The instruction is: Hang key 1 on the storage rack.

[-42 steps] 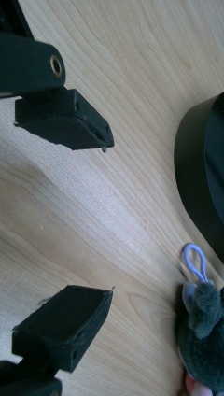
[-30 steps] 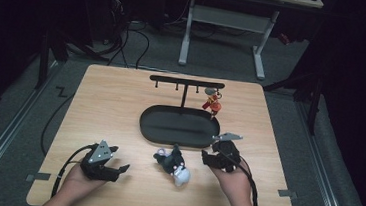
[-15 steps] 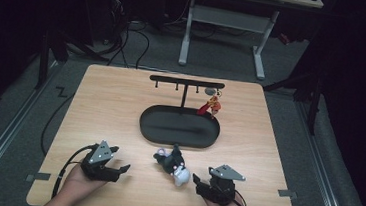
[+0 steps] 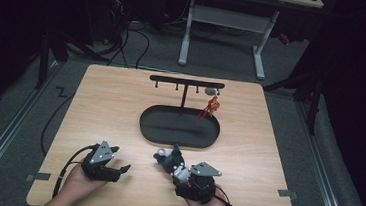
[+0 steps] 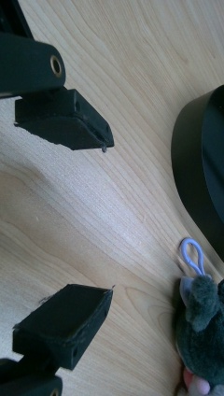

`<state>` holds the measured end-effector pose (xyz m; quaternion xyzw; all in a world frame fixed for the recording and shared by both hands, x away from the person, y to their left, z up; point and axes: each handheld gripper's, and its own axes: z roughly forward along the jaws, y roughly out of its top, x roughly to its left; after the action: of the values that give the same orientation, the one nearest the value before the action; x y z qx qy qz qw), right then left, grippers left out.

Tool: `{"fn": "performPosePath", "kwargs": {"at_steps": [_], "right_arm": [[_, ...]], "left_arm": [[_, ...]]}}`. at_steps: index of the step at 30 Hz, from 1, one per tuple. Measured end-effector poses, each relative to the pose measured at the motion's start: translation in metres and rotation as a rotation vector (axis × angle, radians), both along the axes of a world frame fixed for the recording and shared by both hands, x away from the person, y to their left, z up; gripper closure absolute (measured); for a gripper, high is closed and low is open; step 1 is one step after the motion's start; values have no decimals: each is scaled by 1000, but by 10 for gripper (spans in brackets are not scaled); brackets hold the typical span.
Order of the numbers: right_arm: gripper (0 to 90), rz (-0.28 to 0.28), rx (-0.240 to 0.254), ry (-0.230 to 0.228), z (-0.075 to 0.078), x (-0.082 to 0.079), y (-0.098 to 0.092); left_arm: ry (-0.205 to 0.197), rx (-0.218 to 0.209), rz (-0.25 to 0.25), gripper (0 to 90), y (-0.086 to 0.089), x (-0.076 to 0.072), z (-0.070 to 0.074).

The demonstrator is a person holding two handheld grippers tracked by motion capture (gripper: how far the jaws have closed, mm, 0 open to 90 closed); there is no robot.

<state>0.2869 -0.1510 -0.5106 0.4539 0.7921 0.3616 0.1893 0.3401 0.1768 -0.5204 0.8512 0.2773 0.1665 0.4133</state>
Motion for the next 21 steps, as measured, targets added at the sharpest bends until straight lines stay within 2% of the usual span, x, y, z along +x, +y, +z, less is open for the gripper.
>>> {"fn": "performPosePath", "kwargs": {"at_steps": [2, 3, 5, 10, 13, 14, 15, 17, 18, 19, 20, 21], "right_arm": [[396, 5, -25, 16, -6, 5, 5], [396, 5, -25, 16, -6, 5, 5], [498, -1, -28, 18, -8, 4, 5], [513, -31, -79, 0, -6, 2, 1], [511, -97, -85, 3, -5, -4, -21], [511, -97, -85, 3, -5, -4, -21], [509, -144, -85, 9, -5, -8, -35], [507, -183, -86, 12, -4, -12, -51], [507, -183, -86, 12, -4, -12, -51], [504, -218, -81, 22, -3, -14, -63], [504, -218, -81, 22, -3, -14, -63], [499, -237, -70, 34, -3, -14, -70]], "left_arm": [[-2, -3, 6, 228, 3, -1, 0], [-2, -3, 6, 228, 3, -1, 0], [-4, -9, 13, 228, 5, 0, 1], [-2, -10, 20, 228, 7, 0, 1], [-5, -13, 19, 230, 7, 0, 1], [-5, -13, 19, 229, 7, 0, 1], [-5, -13, 19, 229, 7, 0, 2], [-4, -14, 19, 230, 6, 0, 2], [-4, -14, 19, 230, 6, 0, 2], [-3, -12, 16, 230, 6, 0, 2], [-3, -12, 16, 230, 6, 0, 2], [-4, -10, 13, 230, 4, 1, 2]]}}
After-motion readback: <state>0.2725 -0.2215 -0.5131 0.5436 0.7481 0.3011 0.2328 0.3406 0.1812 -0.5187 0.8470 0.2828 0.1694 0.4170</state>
